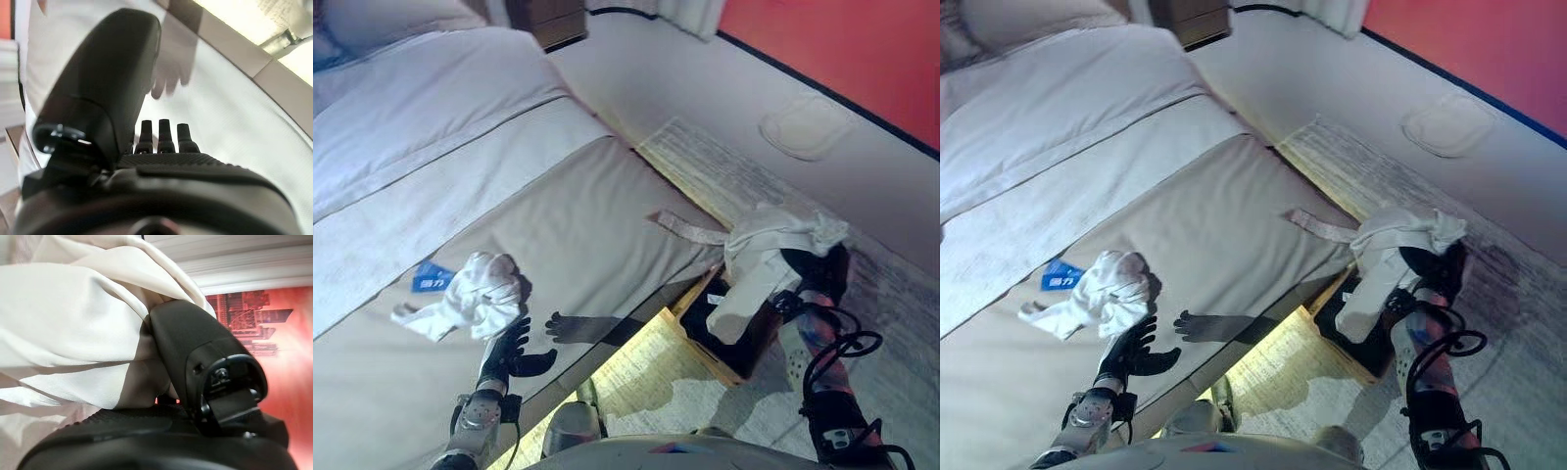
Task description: Pick up the clothes from the bed and place them into the basket
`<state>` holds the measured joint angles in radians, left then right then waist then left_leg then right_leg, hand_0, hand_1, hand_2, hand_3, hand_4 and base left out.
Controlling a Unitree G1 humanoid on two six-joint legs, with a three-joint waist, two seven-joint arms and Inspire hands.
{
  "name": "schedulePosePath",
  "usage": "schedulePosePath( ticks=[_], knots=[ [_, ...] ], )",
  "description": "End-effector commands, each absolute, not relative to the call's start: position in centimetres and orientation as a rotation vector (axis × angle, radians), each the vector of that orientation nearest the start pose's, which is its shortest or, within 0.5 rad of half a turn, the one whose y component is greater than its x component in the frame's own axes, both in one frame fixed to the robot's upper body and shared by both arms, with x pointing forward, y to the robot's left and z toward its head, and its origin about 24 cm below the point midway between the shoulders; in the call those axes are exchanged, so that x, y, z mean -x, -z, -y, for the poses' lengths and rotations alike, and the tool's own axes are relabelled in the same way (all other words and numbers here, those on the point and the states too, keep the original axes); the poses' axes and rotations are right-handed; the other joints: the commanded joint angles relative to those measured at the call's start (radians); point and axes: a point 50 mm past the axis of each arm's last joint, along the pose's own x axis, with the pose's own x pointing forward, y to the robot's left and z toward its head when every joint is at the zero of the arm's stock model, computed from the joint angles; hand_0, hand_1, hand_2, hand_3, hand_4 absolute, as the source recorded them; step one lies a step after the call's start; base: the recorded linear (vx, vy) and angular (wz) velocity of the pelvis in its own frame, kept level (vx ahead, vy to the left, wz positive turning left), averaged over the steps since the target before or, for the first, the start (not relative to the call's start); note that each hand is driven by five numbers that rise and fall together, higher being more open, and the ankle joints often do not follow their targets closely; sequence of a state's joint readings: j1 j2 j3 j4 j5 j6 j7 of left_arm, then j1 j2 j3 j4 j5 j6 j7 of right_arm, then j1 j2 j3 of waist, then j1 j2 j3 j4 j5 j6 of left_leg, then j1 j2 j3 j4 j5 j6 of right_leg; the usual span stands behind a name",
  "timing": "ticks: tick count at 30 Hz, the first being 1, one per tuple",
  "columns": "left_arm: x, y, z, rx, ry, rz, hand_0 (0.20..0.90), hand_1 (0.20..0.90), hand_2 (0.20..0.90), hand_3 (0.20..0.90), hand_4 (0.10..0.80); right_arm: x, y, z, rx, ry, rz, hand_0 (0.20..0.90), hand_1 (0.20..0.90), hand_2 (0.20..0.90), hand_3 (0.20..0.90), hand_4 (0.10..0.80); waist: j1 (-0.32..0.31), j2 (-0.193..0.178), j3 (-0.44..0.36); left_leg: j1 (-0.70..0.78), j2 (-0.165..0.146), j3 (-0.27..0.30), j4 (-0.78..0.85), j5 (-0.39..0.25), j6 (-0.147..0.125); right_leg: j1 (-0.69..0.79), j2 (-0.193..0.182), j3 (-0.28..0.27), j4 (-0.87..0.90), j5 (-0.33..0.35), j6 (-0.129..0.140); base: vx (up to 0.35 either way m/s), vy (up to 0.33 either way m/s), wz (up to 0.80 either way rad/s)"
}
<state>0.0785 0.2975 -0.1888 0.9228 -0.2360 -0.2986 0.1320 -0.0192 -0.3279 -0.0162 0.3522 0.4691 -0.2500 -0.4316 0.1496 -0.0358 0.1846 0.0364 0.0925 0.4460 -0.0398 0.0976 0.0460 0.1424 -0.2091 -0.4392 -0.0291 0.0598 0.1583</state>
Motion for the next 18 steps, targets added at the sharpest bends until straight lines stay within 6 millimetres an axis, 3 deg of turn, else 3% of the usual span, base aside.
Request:
schedulePosePath(
  ticks=[1, 3, 4, 8, 13, 18],
  knots=[
    [-15.2, 11.1, -24.9, -0.218, -0.196, -0.630, 0.900, 0.900, 0.900, 0.900, 0.800, -25.3, -7.6, 26.0, -0.103, 0.430, 0.286, 0.300, 0.300, 0.300, 0.200, 0.100, -0.006, -0.031, -0.045, -0.087, -0.015, -0.144, 0.072, -0.045, -0.063, -0.003, 0.026, 0.043, 0.054, -0.014, -0.037, -0.001, -0.058, -0.40],
    [-14.3, 11.6, -25.0, -0.195, -0.201, -0.664, 0.900, 0.900, 0.900, 0.900, 0.800, -24.9, -7.4, 26.1, -0.061, 0.367, 0.263, 0.300, 0.300, 0.300, 0.200, 0.100, -0.013, -0.047, -0.042, -0.106, -0.034, -0.216, 0.180, -0.090, -0.072, -0.020, 0.021, 0.074, 0.054, -0.018, -0.056, 0.068, 0.006, -0.27],
    [-13.2, 12.1, -24.8, -0.179, -0.193, -0.689, 0.900, 0.900, 0.900, 0.900, 0.800, -25.3, -7.0, 25.8, -0.044, 0.284, 0.232, 0.300, 0.300, 0.300, 0.200, 0.100, 0.022, -0.042, -0.034, -0.105, -0.093, -0.404, 0.146, -0.089, -0.057, -0.044, 0.033, 0.138, 0.077, -0.020, -0.060, 0.120, 0.087, -0.49],
    [-12.4, 12.4, -24.2, -0.220, -0.108, -0.718, 0.900, 0.900, 0.900, 0.900, 0.800, -25.5, -5.9, 25.2, -0.051, 0.275, 0.157, 0.300, 0.300, 0.300, 0.200, 0.100, 0.017, -0.012, -0.054, -0.038, -0.090, -0.393, 0.051, -0.061, -0.048, -0.068, 0.045, 0.148, 0.090, -0.020, -0.062, 0.081, 0.063, -0.90],
    [-13.4, 12.0, -25.0, -0.229, -0.160, -0.705, 0.900, 0.900, 0.900, 0.900, 0.800, -25.0, -4.4, 25.0, -0.049, 0.341, 0.117, 0.300, 0.300, 0.300, 0.200, 0.100, 0.012, 0.000, -0.067, -0.001, -0.094, -0.390, -0.006, -0.051, -0.047, -0.063, 0.038, 0.126, 0.081, -0.019, -0.051, 0.066, 0.005, 0.12],
    [-12.6, 12.3, -25.1, -0.229, -0.170, -0.721, 0.900, 0.900, 0.900, 0.900, 0.800, -24.6, -5.7, 25.0, -0.053, 0.429, 0.210, 0.300, 0.300, 0.300, 0.200, 0.100, 0.014, 0.009, -0.085, -0.006, -0.094, -0.390, -0.037, -0.040, -0.053, -0.057, 0.043, 0.109, 0.044, -0.017, -0.049, 0.015, -0.010, 0.07]
  ],
)
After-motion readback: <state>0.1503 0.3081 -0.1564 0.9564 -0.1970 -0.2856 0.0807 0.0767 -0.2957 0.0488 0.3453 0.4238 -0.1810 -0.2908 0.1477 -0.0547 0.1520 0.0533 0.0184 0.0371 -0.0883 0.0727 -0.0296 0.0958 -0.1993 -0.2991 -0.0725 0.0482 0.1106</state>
